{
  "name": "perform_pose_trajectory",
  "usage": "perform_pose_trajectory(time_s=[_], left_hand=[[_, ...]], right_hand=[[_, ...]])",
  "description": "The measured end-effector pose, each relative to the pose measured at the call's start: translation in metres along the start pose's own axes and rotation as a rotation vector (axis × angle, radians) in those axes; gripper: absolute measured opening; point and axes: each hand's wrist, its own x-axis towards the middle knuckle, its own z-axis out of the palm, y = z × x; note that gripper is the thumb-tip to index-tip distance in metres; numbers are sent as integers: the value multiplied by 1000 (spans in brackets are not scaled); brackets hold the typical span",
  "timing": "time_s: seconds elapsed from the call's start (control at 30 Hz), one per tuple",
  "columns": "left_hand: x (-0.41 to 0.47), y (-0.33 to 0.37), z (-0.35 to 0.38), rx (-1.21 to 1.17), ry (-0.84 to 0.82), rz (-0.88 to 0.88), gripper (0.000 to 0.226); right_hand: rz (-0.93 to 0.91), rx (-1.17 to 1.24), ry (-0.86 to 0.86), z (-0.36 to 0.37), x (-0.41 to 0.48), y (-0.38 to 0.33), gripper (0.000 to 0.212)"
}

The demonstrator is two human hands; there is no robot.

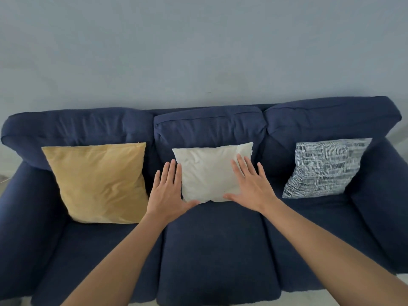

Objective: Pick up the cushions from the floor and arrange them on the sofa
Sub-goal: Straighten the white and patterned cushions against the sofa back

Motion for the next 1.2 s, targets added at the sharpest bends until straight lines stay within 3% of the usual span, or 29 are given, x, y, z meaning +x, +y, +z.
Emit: perform_pose_trajectory(time_s=[0.2,0.43,0.53,0.83,1.2], left_hand=[[41,11,27,17,-13,3,127],[123,8,116,41,-73,108,125],[159,5,152,37,-12,142,124],[228,-2,230,182,-20,374,126],[234,-56,230,315,-9,197,127]], right_hand=[[-21,-2,-6,26,40,29,114],[-116,-9,6,91,117,39,116],[-153,-19,30,124,154,41,115],[-242,-122,81,204,223,55,122],[-92,-289,46,194,218,139,125]])
